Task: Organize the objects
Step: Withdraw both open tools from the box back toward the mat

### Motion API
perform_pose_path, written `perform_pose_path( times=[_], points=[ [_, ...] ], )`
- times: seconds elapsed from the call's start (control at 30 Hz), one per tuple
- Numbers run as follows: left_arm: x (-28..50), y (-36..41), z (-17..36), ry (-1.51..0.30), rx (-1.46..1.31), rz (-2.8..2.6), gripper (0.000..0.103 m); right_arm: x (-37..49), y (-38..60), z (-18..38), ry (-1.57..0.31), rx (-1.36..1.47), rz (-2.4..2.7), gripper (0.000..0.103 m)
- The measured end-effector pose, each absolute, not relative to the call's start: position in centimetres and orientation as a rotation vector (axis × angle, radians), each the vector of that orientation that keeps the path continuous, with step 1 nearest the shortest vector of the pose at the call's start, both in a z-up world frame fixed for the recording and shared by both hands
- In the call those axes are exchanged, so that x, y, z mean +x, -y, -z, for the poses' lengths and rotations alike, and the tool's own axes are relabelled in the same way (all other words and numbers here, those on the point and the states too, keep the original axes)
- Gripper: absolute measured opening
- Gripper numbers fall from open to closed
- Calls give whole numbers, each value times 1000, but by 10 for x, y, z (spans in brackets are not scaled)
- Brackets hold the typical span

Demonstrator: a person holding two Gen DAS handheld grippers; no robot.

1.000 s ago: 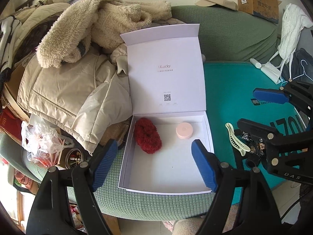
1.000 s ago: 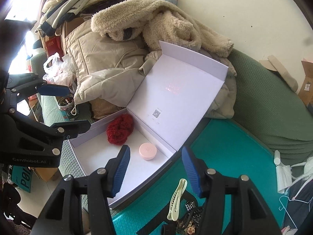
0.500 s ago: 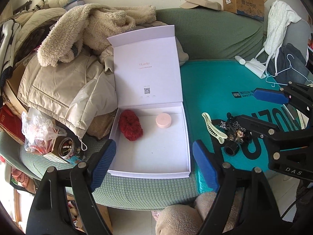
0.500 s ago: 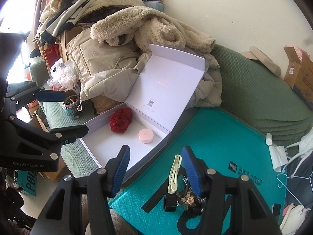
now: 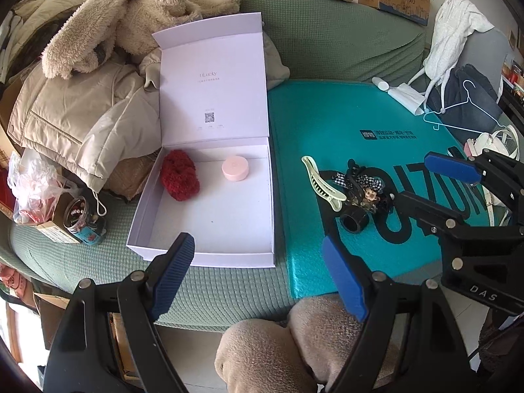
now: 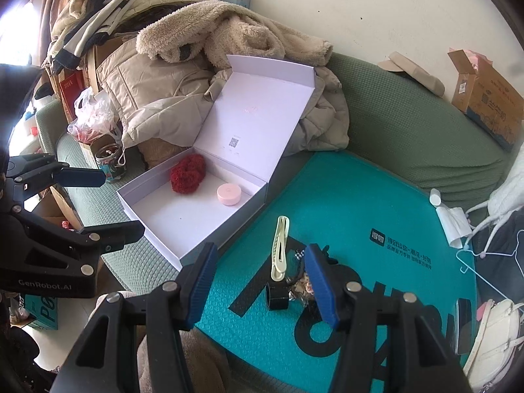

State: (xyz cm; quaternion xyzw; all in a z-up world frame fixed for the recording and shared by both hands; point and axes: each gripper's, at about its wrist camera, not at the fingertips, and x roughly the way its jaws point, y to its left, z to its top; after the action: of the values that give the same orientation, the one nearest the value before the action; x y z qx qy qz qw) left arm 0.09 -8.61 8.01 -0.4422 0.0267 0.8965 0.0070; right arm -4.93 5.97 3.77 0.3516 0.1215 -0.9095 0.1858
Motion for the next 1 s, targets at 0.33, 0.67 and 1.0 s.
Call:
perform_pose_path(
  times=[0.33,0.67,1.0],
  points=[
    [15,62,-46,-38,-1437,-2709,80,-24,-81,-13,-308,1049,2570,56],
    [25,34,-19,1,-1419,-2627,80,-20,-117,15,-206,1116,2578,56],
    [6,6,6,2,-1455,-2526,80,-30,-149,40,-108,1178,2583,56]
  ],
)
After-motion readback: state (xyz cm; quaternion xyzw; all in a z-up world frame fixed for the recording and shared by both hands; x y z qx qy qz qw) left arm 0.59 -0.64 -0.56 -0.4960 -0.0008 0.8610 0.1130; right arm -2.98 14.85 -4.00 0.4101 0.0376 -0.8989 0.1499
